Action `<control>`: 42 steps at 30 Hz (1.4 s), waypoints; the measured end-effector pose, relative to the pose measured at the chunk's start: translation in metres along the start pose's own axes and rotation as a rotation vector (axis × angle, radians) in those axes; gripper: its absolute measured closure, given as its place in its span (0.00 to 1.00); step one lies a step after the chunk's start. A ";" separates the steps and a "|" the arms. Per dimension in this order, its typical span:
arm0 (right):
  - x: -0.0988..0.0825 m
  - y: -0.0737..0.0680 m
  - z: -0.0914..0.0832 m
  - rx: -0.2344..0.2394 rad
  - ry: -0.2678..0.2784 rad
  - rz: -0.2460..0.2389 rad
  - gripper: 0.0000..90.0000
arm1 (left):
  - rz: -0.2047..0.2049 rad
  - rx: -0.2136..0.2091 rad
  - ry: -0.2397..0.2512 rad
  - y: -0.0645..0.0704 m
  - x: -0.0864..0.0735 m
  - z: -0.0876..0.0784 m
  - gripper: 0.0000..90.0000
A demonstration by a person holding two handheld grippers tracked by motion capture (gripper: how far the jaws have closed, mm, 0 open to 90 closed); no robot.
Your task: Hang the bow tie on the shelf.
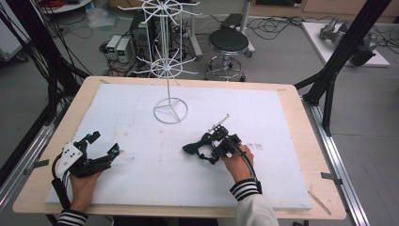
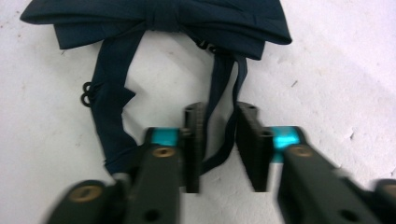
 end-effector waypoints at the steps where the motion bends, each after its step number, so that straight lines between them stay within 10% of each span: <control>1: 0.001 0.000 0.000 -0.002 0.001 0.001 0.94 | 0.000 0.000 0.000 0.000 0.000 0.000 0.16; 25: 0.006 0.000 -0.002 0.006 0.062 0.001 0.98 | -0.001 0.000 -0.001 0.000 0.000 0.000 0.16; 42: 0.026 -0.002 -0.032 0.022 0.373 0.024 0.98 | -0.001 0.000 -0.001 0.000 0.000 0.000 0.16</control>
Point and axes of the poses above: each handheld gripper's, and its own axes: z roughly forward along the jaws, x roughly out of its top, y roughly to its right, the point moved 6 cm from there along z, roughly forward along the jaws, and after that the axes turned 11 degrees about -z, right-handed, at the moved point
